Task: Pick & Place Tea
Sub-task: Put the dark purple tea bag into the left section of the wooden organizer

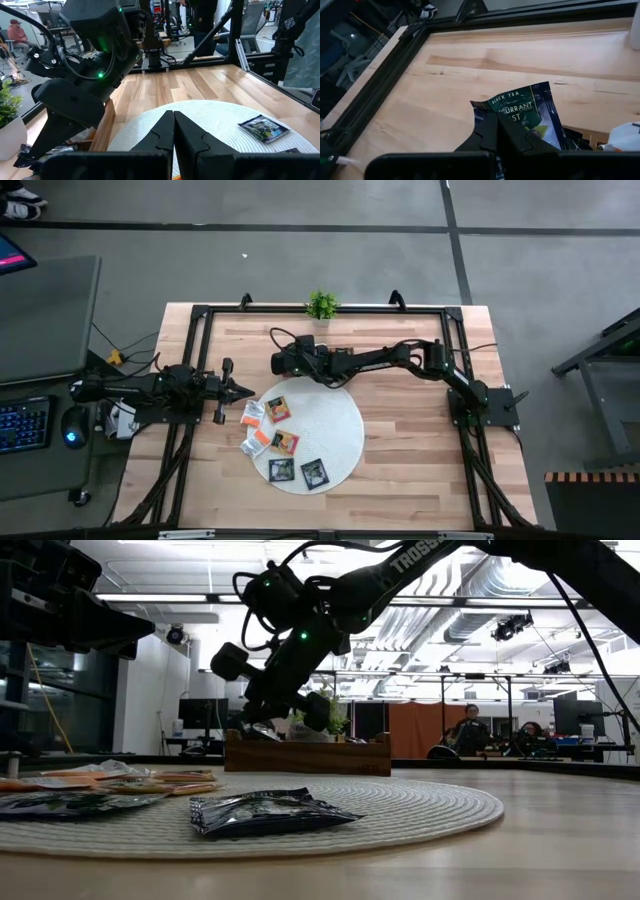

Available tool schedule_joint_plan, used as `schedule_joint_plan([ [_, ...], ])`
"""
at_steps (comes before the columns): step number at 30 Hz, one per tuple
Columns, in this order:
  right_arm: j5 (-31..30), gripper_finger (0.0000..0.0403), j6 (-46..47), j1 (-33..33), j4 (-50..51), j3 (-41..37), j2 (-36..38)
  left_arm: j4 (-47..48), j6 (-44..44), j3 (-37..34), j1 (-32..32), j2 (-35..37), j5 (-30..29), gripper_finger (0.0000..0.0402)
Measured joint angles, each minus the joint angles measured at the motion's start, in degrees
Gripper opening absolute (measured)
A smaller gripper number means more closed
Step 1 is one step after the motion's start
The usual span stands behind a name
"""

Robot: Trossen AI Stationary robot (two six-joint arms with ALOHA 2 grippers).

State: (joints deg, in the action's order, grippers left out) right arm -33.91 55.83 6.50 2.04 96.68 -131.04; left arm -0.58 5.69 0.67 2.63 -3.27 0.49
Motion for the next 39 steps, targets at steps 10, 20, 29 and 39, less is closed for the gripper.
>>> schedule_joint_plan([
  [10,0.1,0.0001,-0.8,0.0,0.0,0.0,0.0,0.0,0.0,0.0,0.0,0.0,0.0,0.0001],
  [20,1.4,0.0039,-2.3,0.3,-0.7,0.0,0.0,0.0,0.0,0.0,0.0,0.0,0.0,0.0001],
  [29,0.7,0.0143,-1.8,0.3,-1.1,0.0,0.0,0.0,0.0,0.0,0.0,0.0,0.0,0.0001],
  [39,1.0,0.0141,-6.0,0.3,-1.1,0.0,2.9,0.0,0.0,0.0,0.0,0.0,0.0,0.0001],
])
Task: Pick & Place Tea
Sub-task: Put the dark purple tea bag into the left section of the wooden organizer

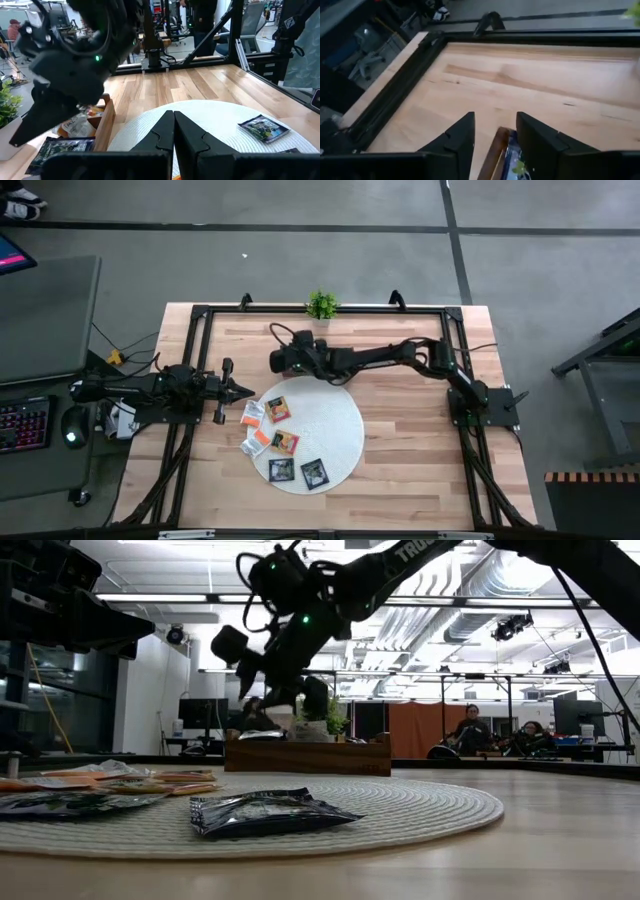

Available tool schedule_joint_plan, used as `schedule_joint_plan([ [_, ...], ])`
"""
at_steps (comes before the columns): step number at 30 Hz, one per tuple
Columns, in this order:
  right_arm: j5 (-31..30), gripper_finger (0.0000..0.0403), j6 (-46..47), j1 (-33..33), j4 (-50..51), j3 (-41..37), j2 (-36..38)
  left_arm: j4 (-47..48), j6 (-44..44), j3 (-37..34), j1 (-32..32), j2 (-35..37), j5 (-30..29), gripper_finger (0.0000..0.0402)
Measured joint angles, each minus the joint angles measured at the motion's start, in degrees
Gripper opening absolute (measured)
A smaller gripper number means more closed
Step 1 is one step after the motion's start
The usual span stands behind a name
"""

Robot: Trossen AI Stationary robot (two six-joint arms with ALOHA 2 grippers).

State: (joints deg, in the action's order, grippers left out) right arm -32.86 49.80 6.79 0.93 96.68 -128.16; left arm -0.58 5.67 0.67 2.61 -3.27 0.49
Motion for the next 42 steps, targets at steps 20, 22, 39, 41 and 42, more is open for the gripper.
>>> schedule_joint_plan([
  [20,15.5,0.0001,-19.5,0.0,17.2,0.0,3.7,0.0,0.0,0.0,0.0,0.0,0.0,0.0001],
  [22,17.1,0.0001,-20.2,0.4,18.5,0.0,3.7,0.0,0.0,0.0,0.0,0.0,0.0,0.0001],
  [39,21.0,0.0,-21.6,1.2,20.0,0.0,2.6,0.0,0.0,0.0,0.0,0.0,0.0,0.0001],
  [41,21.1,0.0,-21.3,1.5,19.9,0.0,2.1,0.0,0.0,0.0,0.0,0.0,0.0,0.0001],
  [42,20.9,0.0,-21.0,1.6,18.9,0.0,1.8,0.0,0.0,0.0,0.0,0.0,0.0,0.0001],
])
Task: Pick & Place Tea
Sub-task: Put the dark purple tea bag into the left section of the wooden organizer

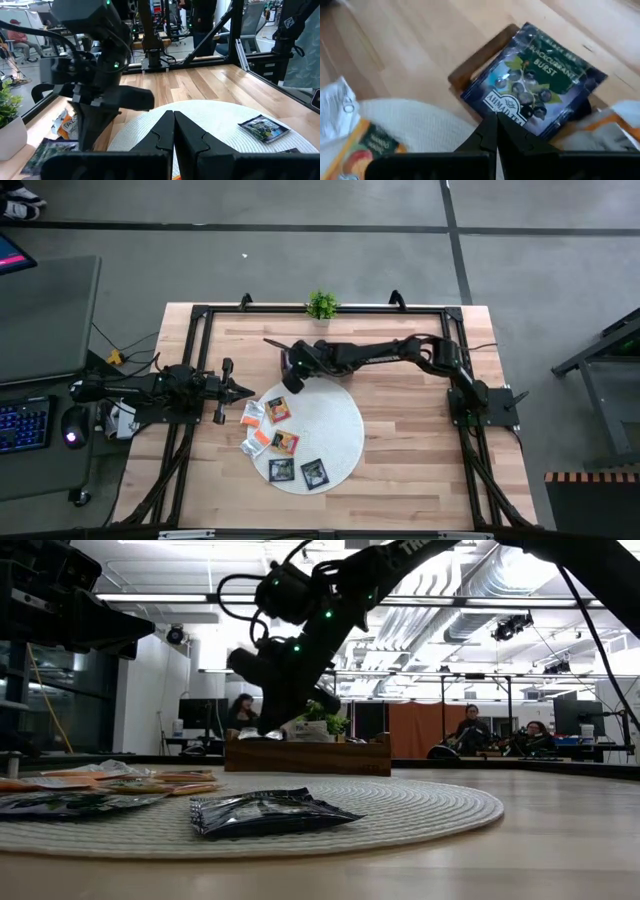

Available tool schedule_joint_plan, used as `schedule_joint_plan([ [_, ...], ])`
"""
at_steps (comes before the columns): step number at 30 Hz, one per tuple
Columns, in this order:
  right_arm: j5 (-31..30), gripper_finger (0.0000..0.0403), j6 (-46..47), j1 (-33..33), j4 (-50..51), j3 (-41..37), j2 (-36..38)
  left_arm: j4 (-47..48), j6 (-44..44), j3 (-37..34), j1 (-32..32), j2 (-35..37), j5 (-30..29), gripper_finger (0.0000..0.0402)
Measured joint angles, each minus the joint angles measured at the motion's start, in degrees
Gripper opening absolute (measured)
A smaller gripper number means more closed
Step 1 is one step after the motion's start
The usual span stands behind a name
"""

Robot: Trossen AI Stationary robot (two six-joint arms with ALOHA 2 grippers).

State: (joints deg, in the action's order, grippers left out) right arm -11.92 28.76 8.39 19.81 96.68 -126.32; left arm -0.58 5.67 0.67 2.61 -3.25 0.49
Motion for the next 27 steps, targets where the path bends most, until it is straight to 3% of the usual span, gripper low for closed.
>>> schedule_joint_plan([
  [19,-0.4,0.0,3.4,0.6,-4.9,0.0,-1.8,0.0,0.0,0.0,0.0,0.0,0.0,0.0001],
  [27,-1.1,0.0,0.9,-0.6,-1.8,3.8,-1.7,0.0,0.0,0.0,0.0,0.0,0.0,0.0001],
])
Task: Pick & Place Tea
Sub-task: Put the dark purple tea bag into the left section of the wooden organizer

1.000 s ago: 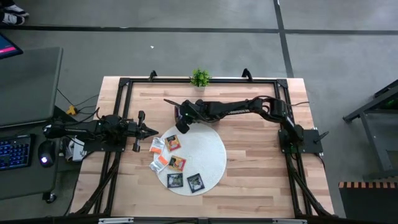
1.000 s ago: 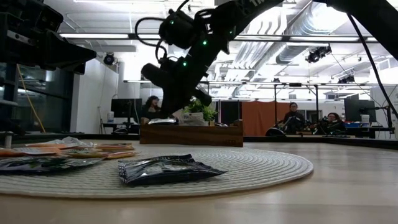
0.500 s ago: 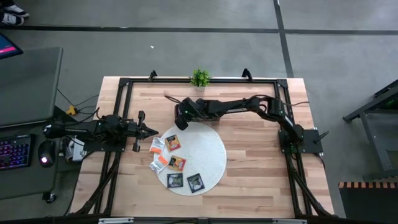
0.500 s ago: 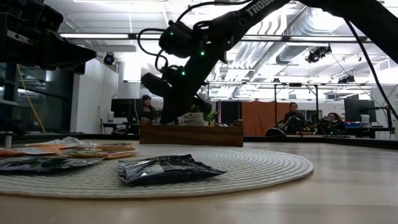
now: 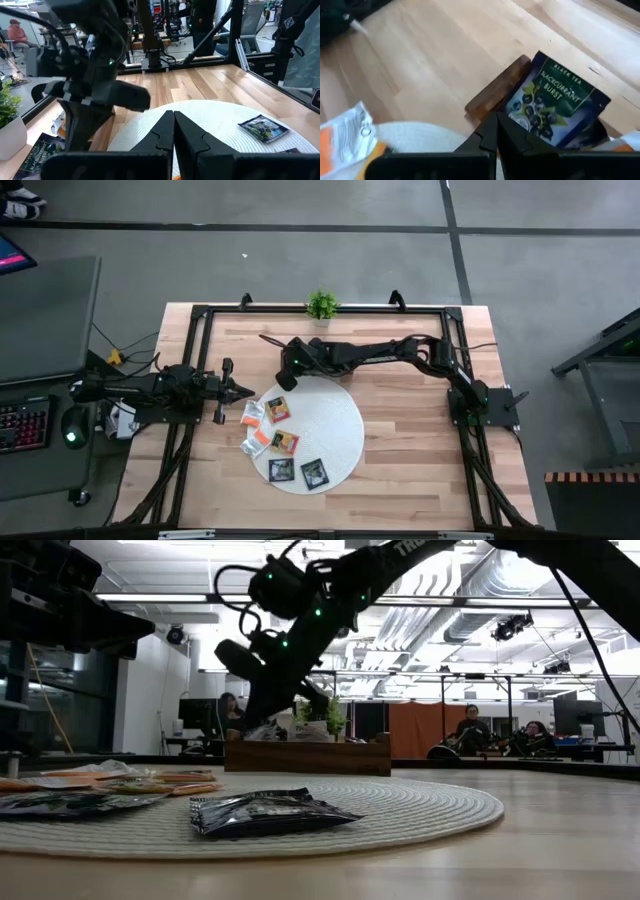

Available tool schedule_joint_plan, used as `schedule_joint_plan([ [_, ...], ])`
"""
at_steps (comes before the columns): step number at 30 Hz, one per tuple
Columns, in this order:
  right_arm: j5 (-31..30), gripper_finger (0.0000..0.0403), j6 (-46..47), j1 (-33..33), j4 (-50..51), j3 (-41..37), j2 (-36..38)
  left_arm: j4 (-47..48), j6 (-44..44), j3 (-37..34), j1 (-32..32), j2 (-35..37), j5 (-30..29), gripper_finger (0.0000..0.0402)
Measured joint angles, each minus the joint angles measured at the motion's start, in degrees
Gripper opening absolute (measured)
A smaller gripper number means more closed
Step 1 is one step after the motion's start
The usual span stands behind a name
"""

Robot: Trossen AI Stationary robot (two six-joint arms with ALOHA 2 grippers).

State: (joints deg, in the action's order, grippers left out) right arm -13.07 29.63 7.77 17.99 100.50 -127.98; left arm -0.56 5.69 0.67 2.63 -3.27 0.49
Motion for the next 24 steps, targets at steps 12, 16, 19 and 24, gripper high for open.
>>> schedule_joint_plan([
  [12,12.8,0.0,-6.8,-5.3,18.2,1.8,6.9,0.0,0.0,0.0,0.0,0.0,0.0,0.0001],
  [16,21.9,0.0,-10.9,-8.2,20.8,-2.2,10.5,0.0,0.0,0.0,0.0,0.0,0.0,0.0001],
  [19,26.7,0.0,-11.2,-10.7,20.8,-7.8,13.7,0.0,0.0,0.0,0.0,0.0,0.0,0.0001],
  [24,27.1,0.0,-9.7,-16.2,19.0,-19.9,20.1,0.0,0.0,0.0,0.0,0.0,0.0,0.0001],
])
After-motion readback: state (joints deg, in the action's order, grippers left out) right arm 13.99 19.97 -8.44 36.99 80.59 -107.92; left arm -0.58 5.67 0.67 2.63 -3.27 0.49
